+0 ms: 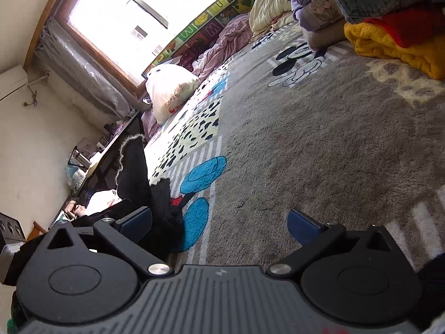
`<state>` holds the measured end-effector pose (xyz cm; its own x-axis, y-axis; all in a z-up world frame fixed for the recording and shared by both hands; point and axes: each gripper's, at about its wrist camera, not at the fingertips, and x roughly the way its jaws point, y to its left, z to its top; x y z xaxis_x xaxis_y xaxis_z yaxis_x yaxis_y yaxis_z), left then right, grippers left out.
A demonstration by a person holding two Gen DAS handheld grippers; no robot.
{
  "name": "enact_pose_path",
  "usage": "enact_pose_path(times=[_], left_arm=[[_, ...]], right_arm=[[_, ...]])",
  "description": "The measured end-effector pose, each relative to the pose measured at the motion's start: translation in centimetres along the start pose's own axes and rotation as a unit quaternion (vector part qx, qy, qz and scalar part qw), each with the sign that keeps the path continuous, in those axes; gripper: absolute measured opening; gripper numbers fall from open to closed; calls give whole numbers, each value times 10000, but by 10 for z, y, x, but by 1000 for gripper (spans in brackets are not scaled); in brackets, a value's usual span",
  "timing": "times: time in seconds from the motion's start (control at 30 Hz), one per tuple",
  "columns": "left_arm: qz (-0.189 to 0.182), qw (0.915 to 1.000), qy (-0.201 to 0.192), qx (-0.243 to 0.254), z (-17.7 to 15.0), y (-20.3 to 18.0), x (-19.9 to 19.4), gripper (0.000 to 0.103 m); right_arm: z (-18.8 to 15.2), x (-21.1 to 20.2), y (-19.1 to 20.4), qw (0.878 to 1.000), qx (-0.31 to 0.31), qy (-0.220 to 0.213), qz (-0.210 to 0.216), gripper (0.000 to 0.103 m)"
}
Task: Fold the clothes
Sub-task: 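Lift the black garment with the left tool and carry it onto the bed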
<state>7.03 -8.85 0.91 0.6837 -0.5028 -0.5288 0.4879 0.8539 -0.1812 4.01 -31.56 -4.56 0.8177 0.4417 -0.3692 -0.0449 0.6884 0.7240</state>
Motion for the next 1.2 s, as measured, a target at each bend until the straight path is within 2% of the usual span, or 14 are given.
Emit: enact_pose_path(times=[0.03,0.13,0.2,0.27,0.37,0.4,0.53,0.6,0.7,0.83,0.93,1.0,1.1,1.2], left_arm=[[-326,9992,171,167,-6,-14,4,3],[-872,9952,407,191,-23,-29,4,12],[-796,9961,358,-110,-27,-19,-3,13],[-578,9969,245,-481,-25,-1,-11,13],[-82,9938,27,-1105,-22,33,-23,16],[114,9904,-43,-1377,-22,47,-27,20],[765,9672,-261,-2410,-30,96,-40,32],[874,9541,-293,-2850,-36,114,-41,42],[889,9401,-281,-3280,-38,130,-38,43],[869,9291,-256,-3586,-30,142,-24,44],[1091,9230,-171,-3686,-19,152,-7,44],[1225,9245,-127,-3607,-8,156,3,33],[1384,9462,-202,-2917,20,146,16,16],[1371,9709,-463,-1909,49,120,25,15]], right_arm=[[7,-8,-7,9996,154,-220,40,103],[25,-39,-30,9941,473,-977,-31,103],[33,-58,-43,9884,571,-1399,-120,103],[36,-64,-56,9863,689,-1483,-199,103],[33,-55,-70,9862,991,-1309,-212,103],[31,-47,-65,9897,830,-1148,-207,103],[18,-17,-39,9984,94,-525,-162,103],[9,-6,-23,9988,-335,-304,-197,103],[0,1,-9,9969,-758,-94,-200,103],[-11,3,12,9917,-1274,125,-88,103],[-19,7,25,9866,-1606,273,-1,103],[-24,11,31,9837,-1757,384,45,103],[-30,18,35,9807,-1883,518,57,103],[-32,24,34,9807,-1859,609,54,103]])
